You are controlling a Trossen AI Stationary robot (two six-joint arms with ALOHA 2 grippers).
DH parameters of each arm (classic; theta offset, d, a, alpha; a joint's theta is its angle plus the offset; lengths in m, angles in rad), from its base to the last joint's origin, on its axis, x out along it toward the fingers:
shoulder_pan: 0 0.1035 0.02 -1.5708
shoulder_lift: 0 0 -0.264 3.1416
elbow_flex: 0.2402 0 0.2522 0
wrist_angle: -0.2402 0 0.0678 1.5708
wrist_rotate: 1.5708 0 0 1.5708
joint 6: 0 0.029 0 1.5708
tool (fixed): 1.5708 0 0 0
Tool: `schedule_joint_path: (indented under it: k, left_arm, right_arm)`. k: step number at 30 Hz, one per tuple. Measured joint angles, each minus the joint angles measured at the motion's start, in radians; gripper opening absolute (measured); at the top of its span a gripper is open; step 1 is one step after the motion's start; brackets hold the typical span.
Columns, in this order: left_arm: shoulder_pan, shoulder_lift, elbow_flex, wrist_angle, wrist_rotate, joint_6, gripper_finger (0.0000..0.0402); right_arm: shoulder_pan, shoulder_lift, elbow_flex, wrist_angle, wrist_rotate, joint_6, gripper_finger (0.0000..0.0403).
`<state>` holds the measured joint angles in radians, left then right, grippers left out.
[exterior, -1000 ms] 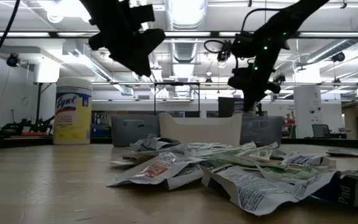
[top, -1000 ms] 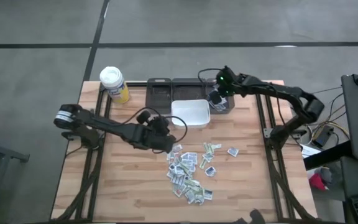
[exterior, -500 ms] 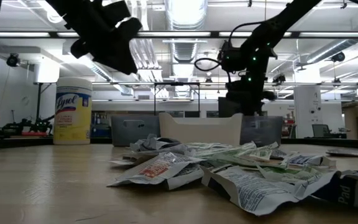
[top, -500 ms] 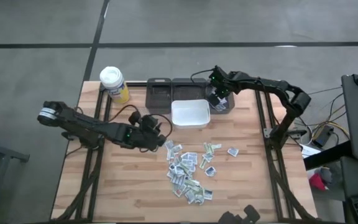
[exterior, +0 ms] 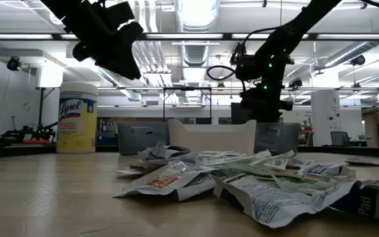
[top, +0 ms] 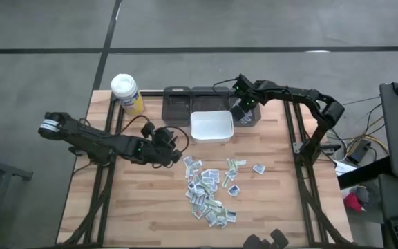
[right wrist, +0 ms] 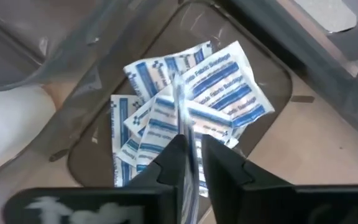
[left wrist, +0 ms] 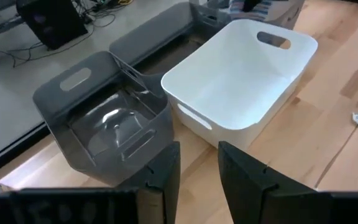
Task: Pick & Place First Aid Supplies
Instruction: Put the left blue bandage pack into the right black bin, then put the blue bandage pack into the right black bin
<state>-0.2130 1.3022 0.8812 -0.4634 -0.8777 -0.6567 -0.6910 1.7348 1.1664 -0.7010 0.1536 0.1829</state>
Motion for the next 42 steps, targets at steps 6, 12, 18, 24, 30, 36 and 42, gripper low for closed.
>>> schedule_joint_path:
  k: [6,12,18,24,30,36,42]
  left_arm:
    - [0.0,0.0,-0.004,0.001,0.034,0.014,0.0112]
    - [-0.001,0.0,-0.004,0.0,0.036,0.034,0.0112]
    - [-0.01,0.0,-0.004,0.001,0.07,0.054,0.0112]
    - [-0.034,0.0,-0.02,0.026,0.137,0.054,0.0112]
    - [-0.041,0.012,-0.024,0.084,0.222,0.061,0.0113]
    - [-0.041,0.053,-0.024,0.173,0.27,0.085,0.0113]
    - [-0.041,0.083,-0.024,0.217,0.365,0.082,0.0113]
  right_arm:
    - [0.0,-0.021,0.022,-0.02,0.003,-0.058,0.0107]
    - [0.001,-0.116,0.085,-0.17,0.004,-0.077,0.0125]
    - [0.02,-0.294,0.09,-0.3,-0.036,-0.048,0.013]
    - [0.082,-0.545,-0.015,-0.285,-0.165,-0.002,0.0124]
    - [0.188,-0.815,-0.173,-0.196,-0.187,0.094,0.0115]
    - [0.299,-1.05,-0.34,-0.046,-0.189,0.195,0.0107]
    - [0.384,-1.195,-0.468,0.054,-0.189,0.257,0.0099]
